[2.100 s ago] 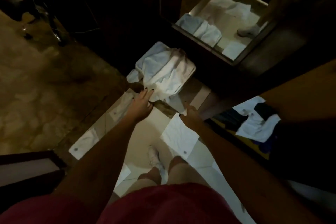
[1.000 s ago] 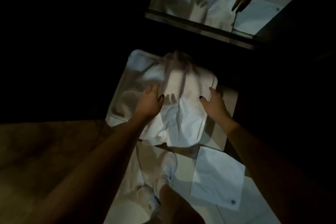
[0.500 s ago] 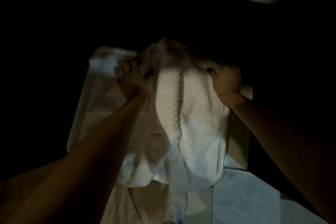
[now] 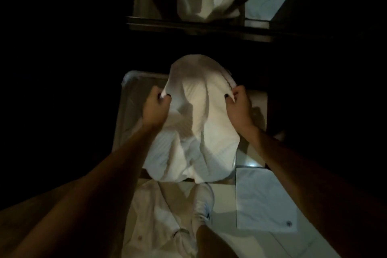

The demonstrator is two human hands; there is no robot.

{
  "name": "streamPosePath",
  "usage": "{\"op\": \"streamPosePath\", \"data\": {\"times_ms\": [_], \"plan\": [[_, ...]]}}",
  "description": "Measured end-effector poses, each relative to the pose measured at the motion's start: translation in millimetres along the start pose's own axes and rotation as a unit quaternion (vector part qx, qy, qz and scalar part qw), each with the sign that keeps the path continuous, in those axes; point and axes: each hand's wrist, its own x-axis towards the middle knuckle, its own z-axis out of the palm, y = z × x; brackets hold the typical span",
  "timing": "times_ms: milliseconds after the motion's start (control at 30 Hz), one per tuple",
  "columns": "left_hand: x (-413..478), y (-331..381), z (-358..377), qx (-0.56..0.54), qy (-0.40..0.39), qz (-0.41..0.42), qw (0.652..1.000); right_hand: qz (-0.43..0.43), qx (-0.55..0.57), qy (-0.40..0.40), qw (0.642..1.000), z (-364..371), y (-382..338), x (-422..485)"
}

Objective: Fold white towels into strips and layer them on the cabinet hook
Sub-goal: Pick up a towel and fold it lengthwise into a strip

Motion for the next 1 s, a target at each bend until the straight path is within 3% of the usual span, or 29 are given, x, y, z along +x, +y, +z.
{"op": "streamPosePath", "data": {"times_ms": [100,200,267,400,533,767,933,1000], "plan": [[-48,30,-28,-0.001,-0.004,0.023,1.0,0.061,0.099,-0.031,0.993,-24,-30,-44],[-92,56,-61,-0.022,-0.013,0.03,0.999,0.063,0.183,-0.078,0.978,-57,-61,-92],[-125,66,-83,-0.024,-0.011,0.032,0.999,0.059,0.192,-0.101,0.974,-77,-75,-128],[-195,77,-127,-0.032,-0.002,0.018,0.999,0.128,0.147,-0.096,0.976,-115,-85,-208],[-269,92,-169,-0.031,-0.018,0.089,0.995,0.176,0.206,-0.069,0.96,-152,-90,-294],[-399,171,-195,-0.086,-0.106,0.234,0.963,0.078,0.382,0.03,0.92,-247,-103,-440],[-469,235,-169,-0.074,-0.198,0.312,0.926,0.011,0.418,0.068,0.906,-311,-92,-522],[-494,253,-153,-0.042,-0.222,0.341,0.912,-0.01,0.416,0.121,0.901,-336,-80,-549]]}}
